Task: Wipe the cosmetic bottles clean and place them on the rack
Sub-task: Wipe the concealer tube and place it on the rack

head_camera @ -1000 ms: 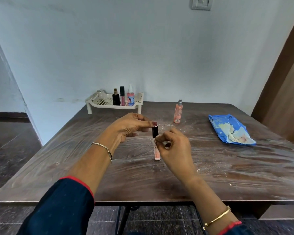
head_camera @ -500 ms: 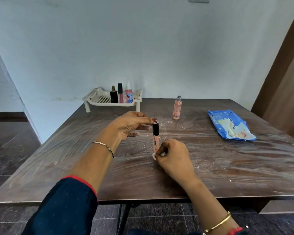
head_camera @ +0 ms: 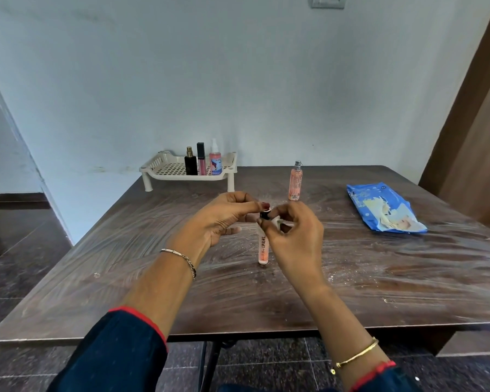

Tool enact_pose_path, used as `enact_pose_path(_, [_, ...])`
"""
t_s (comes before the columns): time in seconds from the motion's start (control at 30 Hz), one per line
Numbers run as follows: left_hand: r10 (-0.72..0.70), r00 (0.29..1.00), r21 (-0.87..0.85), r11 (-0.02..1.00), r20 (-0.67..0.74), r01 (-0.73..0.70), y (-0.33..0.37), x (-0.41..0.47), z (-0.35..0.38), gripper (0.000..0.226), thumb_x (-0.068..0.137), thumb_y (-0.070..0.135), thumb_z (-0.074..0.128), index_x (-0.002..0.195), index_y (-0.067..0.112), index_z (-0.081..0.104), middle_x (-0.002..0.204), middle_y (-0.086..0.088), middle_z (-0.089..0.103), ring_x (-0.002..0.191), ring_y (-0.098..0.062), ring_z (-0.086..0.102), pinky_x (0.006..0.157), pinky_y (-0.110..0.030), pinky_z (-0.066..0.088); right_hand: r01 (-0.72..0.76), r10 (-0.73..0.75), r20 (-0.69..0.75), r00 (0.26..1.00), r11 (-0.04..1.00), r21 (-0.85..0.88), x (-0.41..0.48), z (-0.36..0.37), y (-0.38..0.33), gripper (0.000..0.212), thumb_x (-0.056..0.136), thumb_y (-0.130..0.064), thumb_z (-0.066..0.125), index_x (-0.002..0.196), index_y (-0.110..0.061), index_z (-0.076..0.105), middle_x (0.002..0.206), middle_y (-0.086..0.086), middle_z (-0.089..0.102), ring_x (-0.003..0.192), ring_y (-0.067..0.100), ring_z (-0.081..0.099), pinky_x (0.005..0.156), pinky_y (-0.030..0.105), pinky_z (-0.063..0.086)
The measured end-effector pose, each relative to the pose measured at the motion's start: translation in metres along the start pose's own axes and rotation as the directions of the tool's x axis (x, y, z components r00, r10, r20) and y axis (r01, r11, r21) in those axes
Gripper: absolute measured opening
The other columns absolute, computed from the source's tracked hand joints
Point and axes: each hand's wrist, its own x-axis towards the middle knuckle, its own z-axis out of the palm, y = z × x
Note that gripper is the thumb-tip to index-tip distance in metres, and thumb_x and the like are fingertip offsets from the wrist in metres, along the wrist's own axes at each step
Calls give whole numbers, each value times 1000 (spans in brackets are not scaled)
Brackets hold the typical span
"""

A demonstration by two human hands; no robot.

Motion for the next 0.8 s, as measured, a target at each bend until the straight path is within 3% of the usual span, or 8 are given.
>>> enact_pose_path(0.17, [0,1000,-13,1000,3,0,-1,-1,3,16,77,27,76,66,26,65,91,3,70,81,-6,62,78,-35,37,-84,89,91,992,995,-62,-8,-5,12,26,70,-28,83,74,-26,57,77,-13,60,72,2,56,60,12,42])
enact_pose_path(0.3, [-10,1000,-26,1000,-1,10,-1,-4,4,16,78,25,75,65,25,65,95,0,69,80,-6,62,83,-37,37,-106,157,149,976,948,-302,-15,-8,19,31,66,-45,82,74,-25,59,68,-14,60,66,4,57,57,24,46])
enact_pose_path(0.47, [-17,1000,-32,999,-5,16,0,-8,2,12,78,22,75,70,24,67,84,3,69,77,-6,62,82,-36,38,-59,166,237,957,913,-403,-22,-5,29,33,63,-41,83,68,-21,57,63,-9,61,63,11,58,58,31,48])
enact_pose_path(0.7, [-27,999,-45,999,-19,26,0,-10,2,12,77,21,75,69,24,67,85,3,70,77,-7,62,84,-38,38,-54,192,351,917,929,-366,-10,-18,31,20,69,-14,75,69,-24,58,64,-10,57,62,10,54,49,14,33])
enact_pose_path(0.8, [-33,999,-55,998,-14,32,1,-10,1,10,76,21,75,70,23,68,86,1,71,81,-9,62,86,-38,37,-245,262,243,934,965,-98,0,-31,24,18,75,-7,75,75,-18,61,71,-6,63,63,6,58,53,11,41])
